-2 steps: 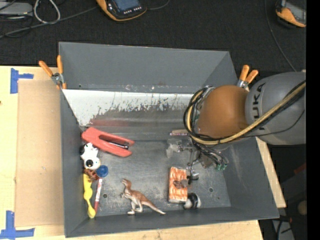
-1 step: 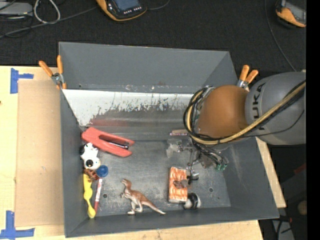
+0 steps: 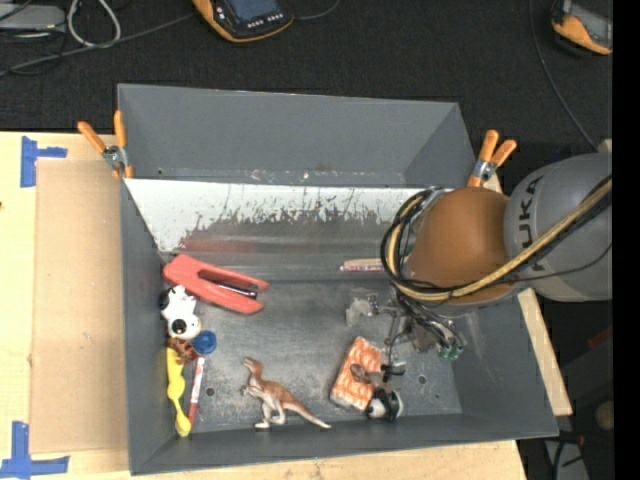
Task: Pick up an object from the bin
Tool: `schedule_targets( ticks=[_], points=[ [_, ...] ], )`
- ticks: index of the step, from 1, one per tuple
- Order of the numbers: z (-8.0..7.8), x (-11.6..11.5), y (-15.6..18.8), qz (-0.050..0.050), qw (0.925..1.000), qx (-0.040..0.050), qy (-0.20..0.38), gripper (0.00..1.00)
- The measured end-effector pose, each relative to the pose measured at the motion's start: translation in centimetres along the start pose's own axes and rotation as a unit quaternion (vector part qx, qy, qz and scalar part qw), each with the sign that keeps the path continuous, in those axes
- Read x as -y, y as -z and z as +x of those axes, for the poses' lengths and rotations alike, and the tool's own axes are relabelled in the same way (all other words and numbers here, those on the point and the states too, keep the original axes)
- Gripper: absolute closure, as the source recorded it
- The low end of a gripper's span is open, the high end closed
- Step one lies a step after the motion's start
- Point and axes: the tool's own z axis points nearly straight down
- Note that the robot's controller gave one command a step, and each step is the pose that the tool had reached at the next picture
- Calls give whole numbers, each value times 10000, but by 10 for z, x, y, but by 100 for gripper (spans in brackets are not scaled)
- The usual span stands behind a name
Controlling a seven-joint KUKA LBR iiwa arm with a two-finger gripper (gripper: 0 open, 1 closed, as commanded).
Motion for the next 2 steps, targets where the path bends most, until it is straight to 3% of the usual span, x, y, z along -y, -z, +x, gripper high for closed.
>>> schedule_targets(
  ticks=[1, 2],
  points=[
    [14, 20, 1, 23, 9996, 120, -273, 0],
    [14, 20, 1, 50, 9921, 138, 1245, 0]
  ],
)
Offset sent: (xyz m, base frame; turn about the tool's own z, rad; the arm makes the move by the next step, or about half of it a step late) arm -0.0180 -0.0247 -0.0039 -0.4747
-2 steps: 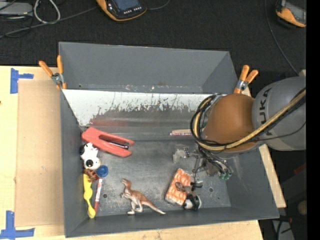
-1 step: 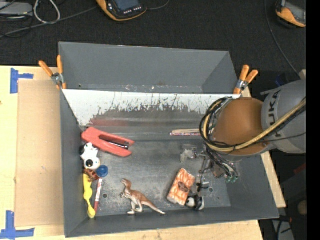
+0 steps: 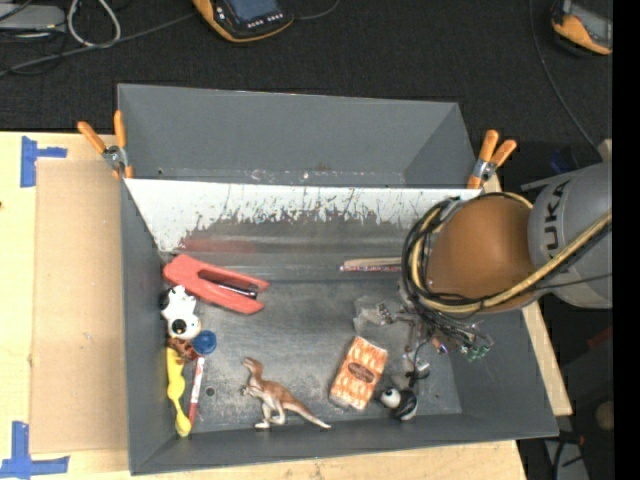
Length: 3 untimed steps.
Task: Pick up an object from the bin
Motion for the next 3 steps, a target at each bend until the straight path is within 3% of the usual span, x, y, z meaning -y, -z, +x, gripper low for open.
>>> schedule_targets(
  ticks=[1, 2, 3],
  points=[
    [0, -5, -2, 26, 9997, 34, 226, 0],
    [8, -39, 3, 93, 9997, 201, 142, 0],
    [14, -49, -5, 55, 9976, 116, -679, 100]
  ],
)
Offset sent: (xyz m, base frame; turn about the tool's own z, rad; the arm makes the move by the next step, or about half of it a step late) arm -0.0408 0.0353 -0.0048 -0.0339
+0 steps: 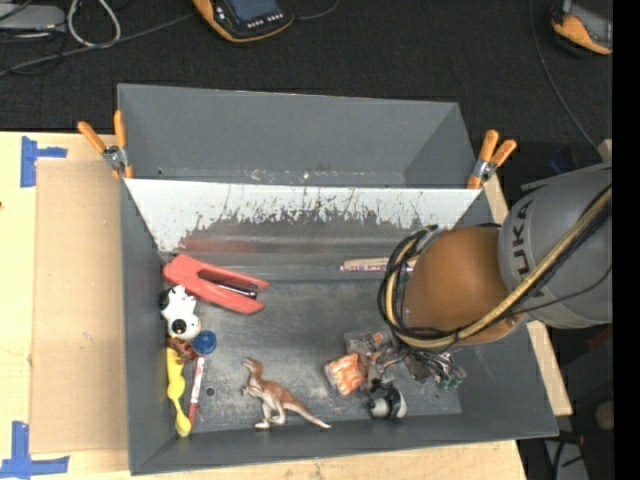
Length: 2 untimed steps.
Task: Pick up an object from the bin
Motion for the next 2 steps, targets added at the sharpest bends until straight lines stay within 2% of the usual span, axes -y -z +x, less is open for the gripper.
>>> schedule_targets(
  ticks=[1, 2],
  points=[
    [0, 0, 0, 1, 10000, 0, 0, 100],
    [1, -5, 51, -14, 9969, -37, -792, 100]
  ],
)
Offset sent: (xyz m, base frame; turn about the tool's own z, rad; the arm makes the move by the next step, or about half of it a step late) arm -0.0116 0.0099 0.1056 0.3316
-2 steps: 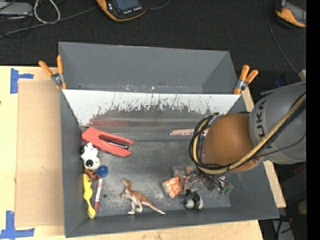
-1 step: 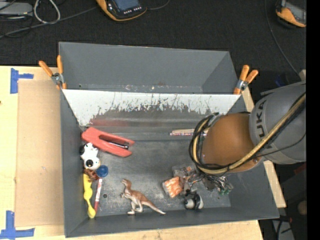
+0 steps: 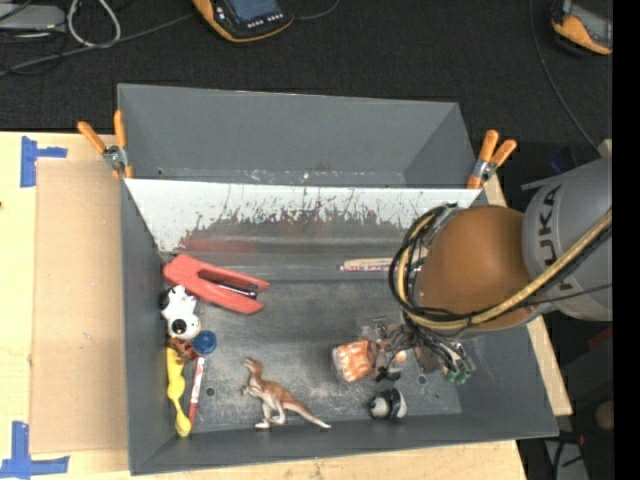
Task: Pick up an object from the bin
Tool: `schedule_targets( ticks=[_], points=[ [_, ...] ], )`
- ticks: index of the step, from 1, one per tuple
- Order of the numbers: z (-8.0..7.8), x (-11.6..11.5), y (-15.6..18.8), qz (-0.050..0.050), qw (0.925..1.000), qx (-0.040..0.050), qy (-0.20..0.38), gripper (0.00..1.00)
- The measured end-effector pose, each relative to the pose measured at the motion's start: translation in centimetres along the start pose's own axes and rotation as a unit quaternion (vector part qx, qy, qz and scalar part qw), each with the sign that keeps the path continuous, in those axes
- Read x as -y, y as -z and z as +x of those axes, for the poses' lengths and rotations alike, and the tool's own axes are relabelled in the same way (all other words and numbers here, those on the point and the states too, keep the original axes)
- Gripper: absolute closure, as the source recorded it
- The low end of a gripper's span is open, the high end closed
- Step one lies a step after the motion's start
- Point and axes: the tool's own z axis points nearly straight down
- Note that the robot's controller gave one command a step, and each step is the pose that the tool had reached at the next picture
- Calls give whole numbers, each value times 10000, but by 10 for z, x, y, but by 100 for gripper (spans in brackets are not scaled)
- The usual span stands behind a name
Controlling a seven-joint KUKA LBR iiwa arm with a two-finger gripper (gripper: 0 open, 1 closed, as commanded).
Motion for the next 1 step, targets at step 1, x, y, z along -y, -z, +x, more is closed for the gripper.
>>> schedule_targets(
  ticks=[1],
  points=[
    [-11, 8, 85, 1, 10000, -1, 25, 100]
  ],
)
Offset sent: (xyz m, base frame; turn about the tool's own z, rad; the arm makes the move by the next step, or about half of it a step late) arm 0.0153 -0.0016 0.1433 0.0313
